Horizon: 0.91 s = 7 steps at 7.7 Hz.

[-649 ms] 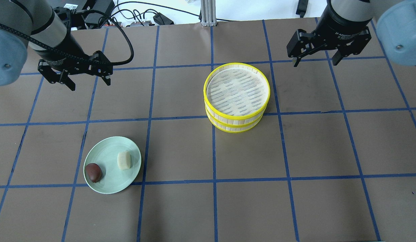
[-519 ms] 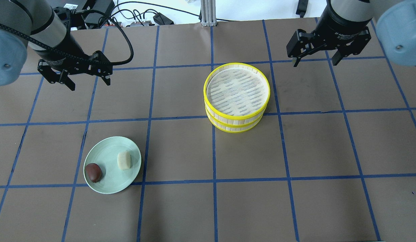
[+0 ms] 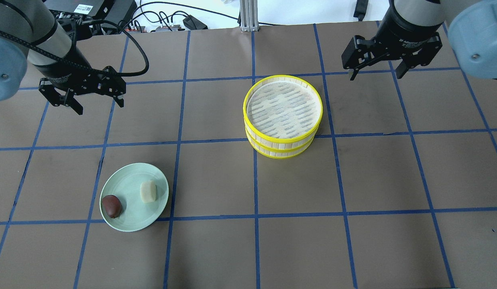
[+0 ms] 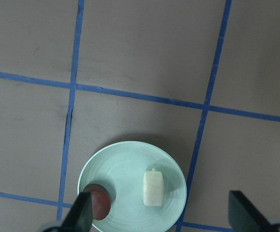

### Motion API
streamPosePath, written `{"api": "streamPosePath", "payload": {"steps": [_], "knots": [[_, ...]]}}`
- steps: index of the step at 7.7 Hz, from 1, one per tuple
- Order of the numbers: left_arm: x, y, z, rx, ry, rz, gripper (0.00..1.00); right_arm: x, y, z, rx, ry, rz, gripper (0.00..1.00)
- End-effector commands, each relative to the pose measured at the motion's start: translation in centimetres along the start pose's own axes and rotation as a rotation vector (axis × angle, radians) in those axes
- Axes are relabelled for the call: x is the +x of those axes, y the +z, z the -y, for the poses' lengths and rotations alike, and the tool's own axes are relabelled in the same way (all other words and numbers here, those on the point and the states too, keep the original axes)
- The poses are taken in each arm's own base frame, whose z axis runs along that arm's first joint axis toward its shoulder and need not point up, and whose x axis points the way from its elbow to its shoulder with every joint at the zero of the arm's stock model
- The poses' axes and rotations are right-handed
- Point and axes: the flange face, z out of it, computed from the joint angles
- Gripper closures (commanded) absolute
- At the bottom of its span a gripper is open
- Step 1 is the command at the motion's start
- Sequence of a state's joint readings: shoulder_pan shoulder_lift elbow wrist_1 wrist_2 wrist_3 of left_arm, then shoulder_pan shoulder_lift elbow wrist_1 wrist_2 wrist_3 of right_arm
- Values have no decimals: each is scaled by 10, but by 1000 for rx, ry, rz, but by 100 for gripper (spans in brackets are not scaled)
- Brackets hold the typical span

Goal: Place buns in different layers of steamer
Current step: 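Move the left gripper down over the white bun on the green plate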

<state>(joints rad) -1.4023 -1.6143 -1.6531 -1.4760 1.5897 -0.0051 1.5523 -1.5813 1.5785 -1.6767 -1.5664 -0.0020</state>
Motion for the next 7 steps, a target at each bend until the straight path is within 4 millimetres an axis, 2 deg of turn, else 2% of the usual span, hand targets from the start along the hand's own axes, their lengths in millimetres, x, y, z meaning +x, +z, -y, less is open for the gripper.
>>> {"api": "streamPosePath", "payload": {"steps": [1,2,3,4,7], "knots": [[-8,52,10,-98,-15,-3,0,1,0,0,0,2,-7,0],[-6,75,7,-148,-17,-4,0,0,1,1,-1,11,0,0],[-6,104,-6,-211,-19,-3,0,0,5,3,-6,23,-3,0],[-5,124,-16,-256,-16,-1,0,0,12,5,-21,25,-2,0],[-5,179,-1,-368,-18,-4,0,-1,12,5,-17,25,0,0]]}}
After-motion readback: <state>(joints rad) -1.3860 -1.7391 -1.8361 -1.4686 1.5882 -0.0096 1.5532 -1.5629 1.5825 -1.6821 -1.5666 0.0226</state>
